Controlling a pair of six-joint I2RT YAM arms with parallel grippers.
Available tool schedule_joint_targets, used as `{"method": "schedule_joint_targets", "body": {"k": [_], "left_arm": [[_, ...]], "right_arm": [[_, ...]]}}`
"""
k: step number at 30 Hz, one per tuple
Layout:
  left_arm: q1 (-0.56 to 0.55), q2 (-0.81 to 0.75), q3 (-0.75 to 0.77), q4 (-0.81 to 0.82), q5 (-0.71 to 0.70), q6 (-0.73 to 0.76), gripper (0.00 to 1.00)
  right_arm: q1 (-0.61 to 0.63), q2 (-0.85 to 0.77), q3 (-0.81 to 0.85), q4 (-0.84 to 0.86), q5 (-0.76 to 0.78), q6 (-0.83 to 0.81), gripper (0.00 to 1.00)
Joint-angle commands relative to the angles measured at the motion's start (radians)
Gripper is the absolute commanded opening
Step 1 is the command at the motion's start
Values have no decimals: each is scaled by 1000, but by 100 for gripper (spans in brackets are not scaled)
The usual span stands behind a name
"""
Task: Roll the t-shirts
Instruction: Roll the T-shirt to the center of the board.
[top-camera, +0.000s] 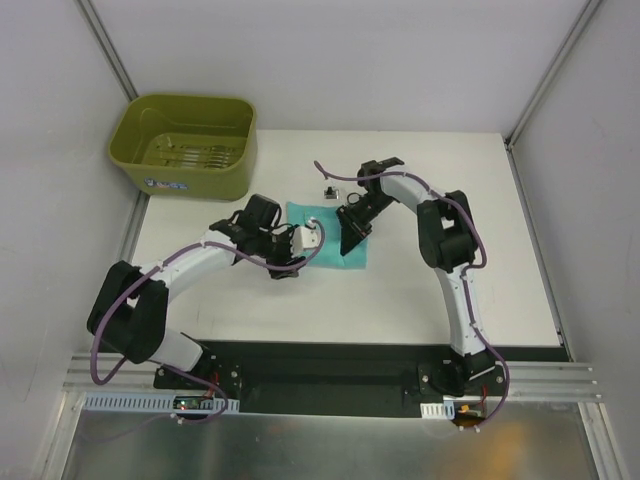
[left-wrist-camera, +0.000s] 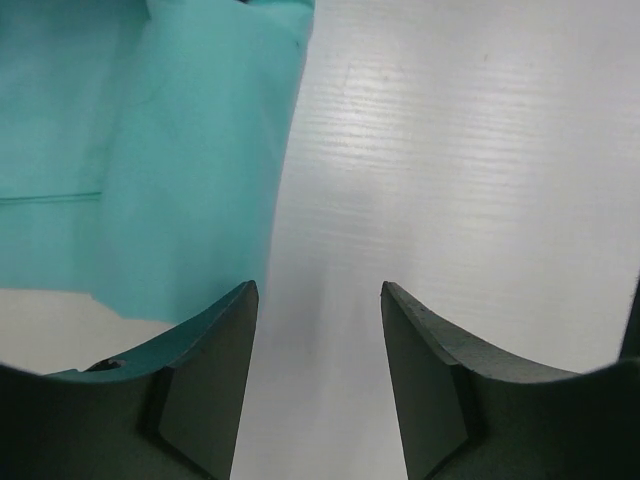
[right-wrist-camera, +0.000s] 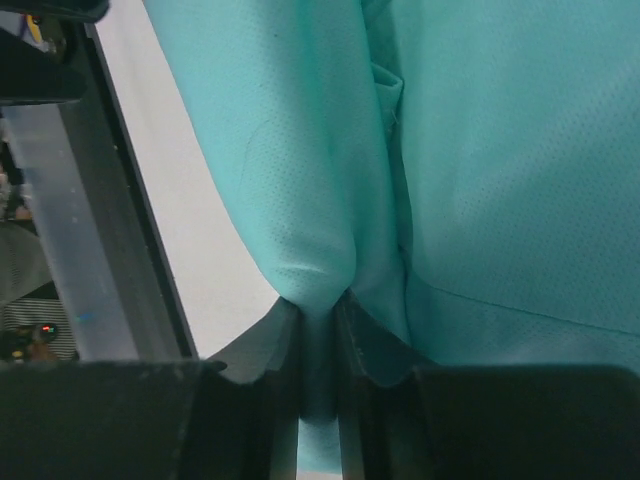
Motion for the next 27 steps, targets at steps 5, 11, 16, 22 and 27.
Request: {"method": "schedule_joint_targets", "body": {"k": [5,11,16,22,27], "left_arm": [[-66,-75,-180,328,-88,286,53],[-86,-70,-254,454,-38,433,55],[-91,2,-229,450,-31,476,54],[-91,121,-173,419,-45,534,54],[-89,200,-110,372,-71,597,54]], "right_arm": [[-16,40,7,-81,-124,99,17],[-39,80,-13,-59,-170,151,18],[-61,109,-30,-20,-207,214,18],[-79,123,-25,-7,-239,243,18],[-102,134,-36,20,-281,292,19]]}}
